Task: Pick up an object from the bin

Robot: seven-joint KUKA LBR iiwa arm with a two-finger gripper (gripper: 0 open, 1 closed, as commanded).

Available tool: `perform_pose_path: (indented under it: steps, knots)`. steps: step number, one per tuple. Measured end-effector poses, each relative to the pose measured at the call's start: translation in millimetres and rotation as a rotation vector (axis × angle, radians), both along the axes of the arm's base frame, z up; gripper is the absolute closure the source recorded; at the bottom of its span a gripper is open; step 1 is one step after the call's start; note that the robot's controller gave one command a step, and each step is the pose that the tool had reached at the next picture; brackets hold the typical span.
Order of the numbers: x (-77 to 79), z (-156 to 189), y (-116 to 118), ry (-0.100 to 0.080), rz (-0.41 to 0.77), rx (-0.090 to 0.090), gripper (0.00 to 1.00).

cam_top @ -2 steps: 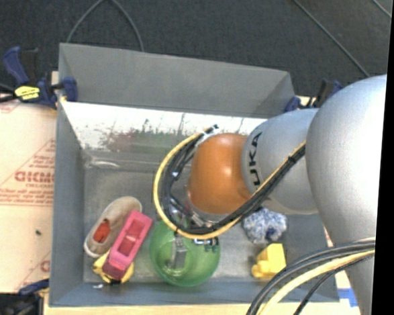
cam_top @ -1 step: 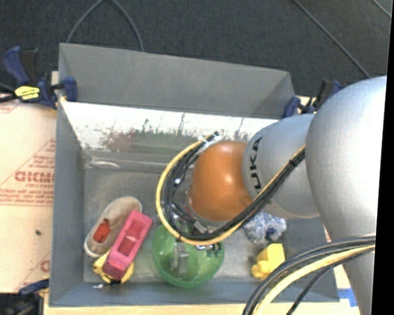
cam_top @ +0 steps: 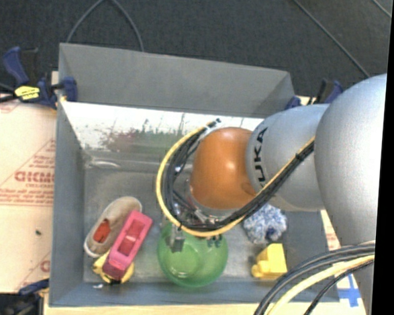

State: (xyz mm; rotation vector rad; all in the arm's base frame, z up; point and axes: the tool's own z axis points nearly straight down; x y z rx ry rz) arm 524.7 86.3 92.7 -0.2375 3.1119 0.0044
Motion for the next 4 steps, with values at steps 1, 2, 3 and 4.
perform_pose_path:
  steps: [1, 2, 3, 4]
  knots:
    - [0.0, 0, 0, 0.000, -0.001, 0.000, 1.00]
    - [33.6, 82, 3, -0.008, 0.012, 0.000, 1.00]
    - [13.4, 153, 10, 0.008, -0.001, -0.001, 1.00]
    - [37.3, 100, 20, -0.011, 0.191, -0.005, 1.00]
